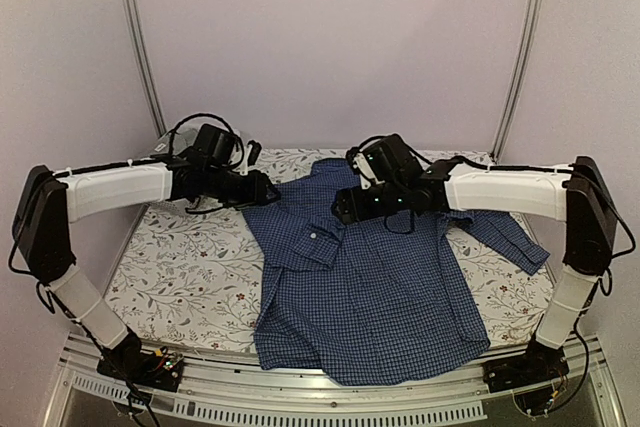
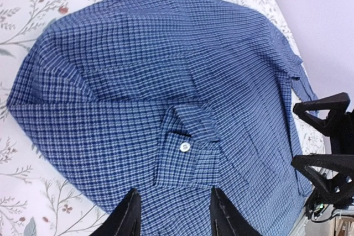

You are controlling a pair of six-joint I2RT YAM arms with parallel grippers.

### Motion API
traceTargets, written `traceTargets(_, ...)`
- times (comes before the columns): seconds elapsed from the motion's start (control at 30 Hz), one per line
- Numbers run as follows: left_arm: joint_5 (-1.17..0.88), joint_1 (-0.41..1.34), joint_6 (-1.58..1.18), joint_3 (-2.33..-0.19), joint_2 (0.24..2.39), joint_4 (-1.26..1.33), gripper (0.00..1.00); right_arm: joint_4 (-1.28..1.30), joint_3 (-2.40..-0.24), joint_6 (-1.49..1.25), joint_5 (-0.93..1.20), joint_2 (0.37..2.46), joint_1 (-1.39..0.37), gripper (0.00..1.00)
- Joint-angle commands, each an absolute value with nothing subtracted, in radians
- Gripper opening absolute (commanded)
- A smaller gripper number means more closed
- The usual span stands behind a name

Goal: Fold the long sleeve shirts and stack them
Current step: Pick up the sleeve from the center of the board.

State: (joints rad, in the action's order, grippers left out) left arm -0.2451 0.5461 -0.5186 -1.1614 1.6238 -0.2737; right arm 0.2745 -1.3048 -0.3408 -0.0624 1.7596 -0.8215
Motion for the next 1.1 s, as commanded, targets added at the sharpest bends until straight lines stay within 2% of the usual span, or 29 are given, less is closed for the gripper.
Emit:
traceTargets(0.0,-0.229,0.498,-0.558,-1.064,1.573,-0.276,0.42,0.331,-1.492,-0.378,-0.136,1.917,-0.873,0.83)
traceTargets(0.3,-0.233,0.454,-0.552,-0.998,1.5,-0.278,0.43,0.466,-1.775,-0.4,-0.171,2.229,-0.891,0.82)
traceTargets(0.8,-0.271,0.423,-0.542,-0.974,1.51,-0.253,0.42,0.56,-1.896,-0.393,-0.237,2.349,-0.977,0.82)
traceTargets(1.07,-0.279,0.417,-0.543,-0.967,1.514,-0.253,0.42,0.583,-1.938,-0.381,-0.226,2.389,-0.995,0.78)
